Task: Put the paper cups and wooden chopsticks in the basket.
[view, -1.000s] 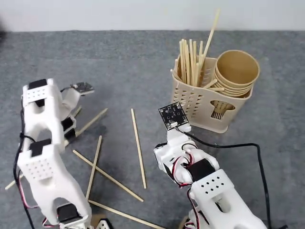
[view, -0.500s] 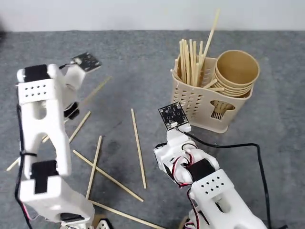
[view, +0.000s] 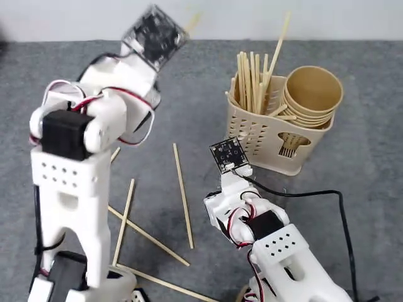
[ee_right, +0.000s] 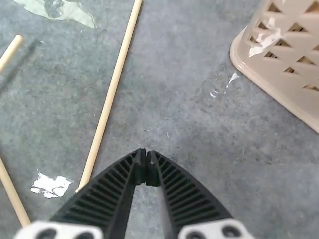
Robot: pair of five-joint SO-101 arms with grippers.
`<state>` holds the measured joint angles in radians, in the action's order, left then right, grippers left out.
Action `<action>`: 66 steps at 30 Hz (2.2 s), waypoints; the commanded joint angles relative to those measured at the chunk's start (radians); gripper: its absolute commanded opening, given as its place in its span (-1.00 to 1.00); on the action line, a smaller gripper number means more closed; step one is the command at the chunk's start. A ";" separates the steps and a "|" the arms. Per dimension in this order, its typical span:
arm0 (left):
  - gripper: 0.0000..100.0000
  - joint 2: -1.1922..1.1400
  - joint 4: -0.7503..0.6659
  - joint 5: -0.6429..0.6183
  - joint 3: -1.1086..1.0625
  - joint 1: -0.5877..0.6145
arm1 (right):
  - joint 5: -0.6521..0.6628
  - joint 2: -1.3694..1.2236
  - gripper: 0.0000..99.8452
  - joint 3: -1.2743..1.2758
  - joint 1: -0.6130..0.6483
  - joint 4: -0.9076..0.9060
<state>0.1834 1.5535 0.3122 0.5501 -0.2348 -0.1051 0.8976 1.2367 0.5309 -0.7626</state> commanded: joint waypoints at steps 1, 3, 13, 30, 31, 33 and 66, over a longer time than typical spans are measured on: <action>-0.98 0.009 -0.181 -0.104 0.087 -0.058 | -0.005 0.008 -0.97 -0.006 -0.005 0.016; -0.98 -0.006 -0.301 -0.132 0.084 -0.086 | -0.006 0.007 -0.97 -0.003 -0.005 0.021; -0.98 -0.133 -0.709 -0.327 0.084 -0.238 | -0.005 0.005 -0.97 0.012 -0.005 0.047; -0.97 -0.324 -0.781 -0.493 0.059 -0.272 | 0.025 0.005 -0.97 0.075 0.053 0.120; -0.97 -0.330 -0.764 -0.493 0.051 -0.272 | 0.031 0.005 -0.97 0.075 0.053 0.120; -0.97 -0.336 -0.732 -0.493 0.036 -0.272 | 0.034 0.005 -0.97 0.075 0.053 0.120; -0.61 -0.333 0.203 -0.259 0.483 0.279 | 0.034 0.008 -0.97 0.077 0.053 0.113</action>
<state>-0.1603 1.7315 -0.0069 1.0226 -0.0460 -0.0821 0.8976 1.3195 0.5769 -0.6628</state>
